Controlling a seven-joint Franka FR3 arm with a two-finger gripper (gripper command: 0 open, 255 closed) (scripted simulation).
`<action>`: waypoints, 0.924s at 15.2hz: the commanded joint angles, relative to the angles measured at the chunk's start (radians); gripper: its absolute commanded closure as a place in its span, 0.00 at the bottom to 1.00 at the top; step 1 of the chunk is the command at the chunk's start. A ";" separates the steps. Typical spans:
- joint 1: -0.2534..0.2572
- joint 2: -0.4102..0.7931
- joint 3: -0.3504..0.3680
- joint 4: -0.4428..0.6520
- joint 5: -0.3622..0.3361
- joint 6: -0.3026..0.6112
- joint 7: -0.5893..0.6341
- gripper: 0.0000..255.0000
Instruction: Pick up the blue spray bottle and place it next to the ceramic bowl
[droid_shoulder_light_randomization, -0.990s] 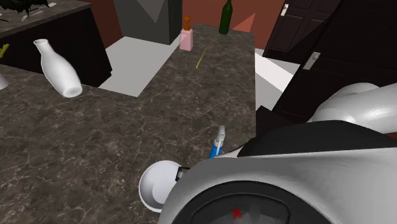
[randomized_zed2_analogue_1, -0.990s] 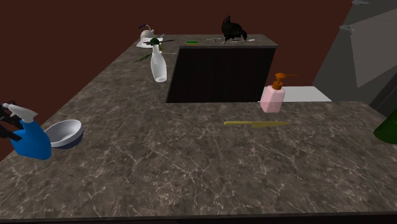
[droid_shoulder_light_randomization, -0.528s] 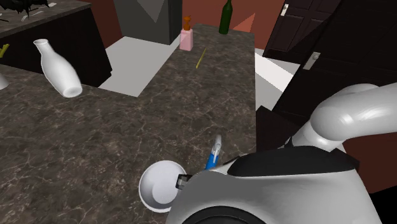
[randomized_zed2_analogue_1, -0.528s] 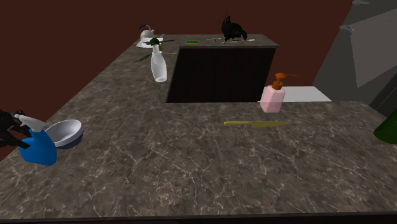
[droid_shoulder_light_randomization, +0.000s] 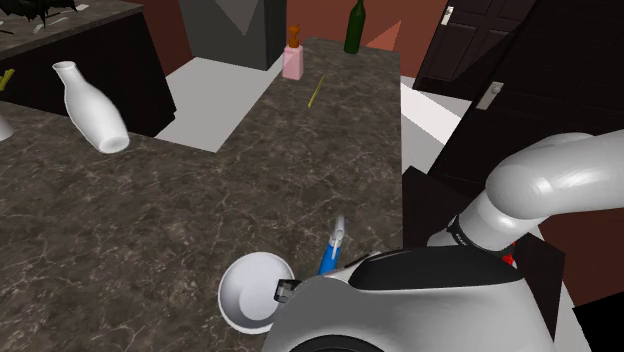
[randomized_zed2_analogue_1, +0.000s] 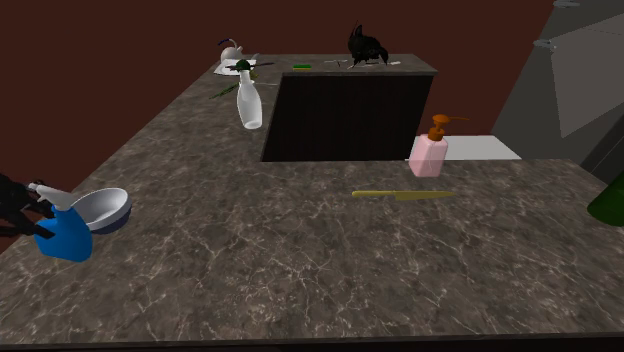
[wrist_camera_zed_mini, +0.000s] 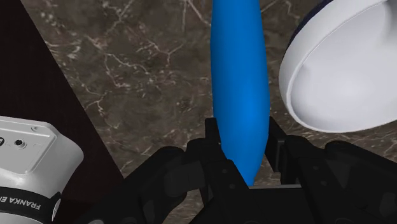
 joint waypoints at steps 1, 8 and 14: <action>-0.001 0.001 0.006 -0.004 0.002 -0.001 0.001 1.00; 0.004 0.001 0.001 -0.009 0.002 0.000 0.000 0.00; 0.033 0.006 -0.057 0.098 -0.031 -0.126 0.018 0.00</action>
